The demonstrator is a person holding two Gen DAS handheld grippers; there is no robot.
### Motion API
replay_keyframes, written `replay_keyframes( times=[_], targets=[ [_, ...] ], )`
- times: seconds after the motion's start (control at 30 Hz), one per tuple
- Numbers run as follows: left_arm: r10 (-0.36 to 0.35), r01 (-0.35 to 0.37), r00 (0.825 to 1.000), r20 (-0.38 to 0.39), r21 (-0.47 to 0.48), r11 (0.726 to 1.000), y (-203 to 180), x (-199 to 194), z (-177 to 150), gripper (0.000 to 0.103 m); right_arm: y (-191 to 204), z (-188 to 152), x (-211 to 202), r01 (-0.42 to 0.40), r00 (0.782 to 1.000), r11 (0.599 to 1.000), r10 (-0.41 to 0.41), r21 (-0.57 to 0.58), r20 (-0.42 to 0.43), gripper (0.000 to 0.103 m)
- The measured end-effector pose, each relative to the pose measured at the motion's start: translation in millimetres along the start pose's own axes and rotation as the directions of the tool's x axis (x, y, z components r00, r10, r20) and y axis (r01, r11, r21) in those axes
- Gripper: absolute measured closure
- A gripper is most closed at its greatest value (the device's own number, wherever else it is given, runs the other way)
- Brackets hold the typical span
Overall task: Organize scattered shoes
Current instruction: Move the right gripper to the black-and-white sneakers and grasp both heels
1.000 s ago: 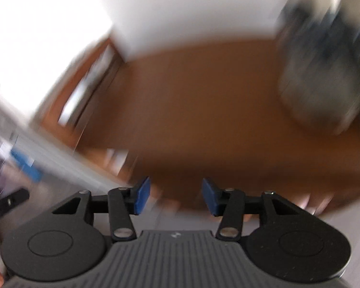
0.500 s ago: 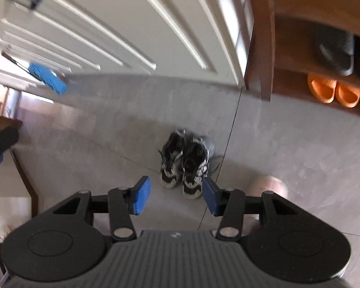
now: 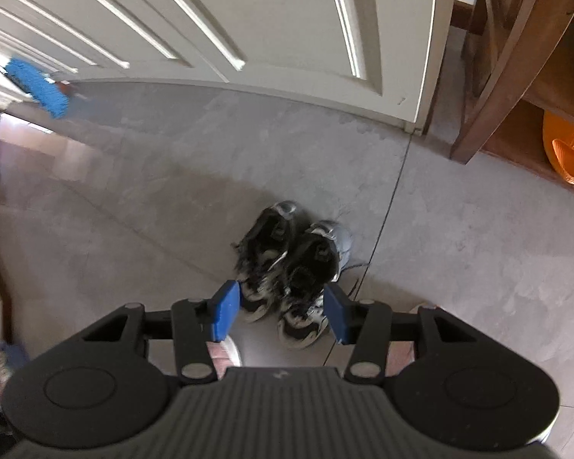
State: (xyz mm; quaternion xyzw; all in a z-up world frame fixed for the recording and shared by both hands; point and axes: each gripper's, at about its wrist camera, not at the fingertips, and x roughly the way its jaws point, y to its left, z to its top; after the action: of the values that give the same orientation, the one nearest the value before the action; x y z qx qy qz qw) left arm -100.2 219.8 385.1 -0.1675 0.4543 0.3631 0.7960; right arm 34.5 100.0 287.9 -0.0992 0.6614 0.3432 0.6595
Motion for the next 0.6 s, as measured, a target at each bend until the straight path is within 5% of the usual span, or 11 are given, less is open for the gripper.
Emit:
replay_keyframes(
  times=[0.3,0.6],
  targets=[
    [-0.043,0.053,0.996,-0.072,0.146,0.988,58,77,-47,0.019,15,-39,169,0.094,0.995,0.979,-0.100,0.179,0.021,0.050],
    [0.004,0.016,0.989,-0.148,0.131,0.991,101,138,-74,0.019,26,-28,333,0.144,0.985,0.937,-0.166,0.317,0.044,0.047]
  ],
)
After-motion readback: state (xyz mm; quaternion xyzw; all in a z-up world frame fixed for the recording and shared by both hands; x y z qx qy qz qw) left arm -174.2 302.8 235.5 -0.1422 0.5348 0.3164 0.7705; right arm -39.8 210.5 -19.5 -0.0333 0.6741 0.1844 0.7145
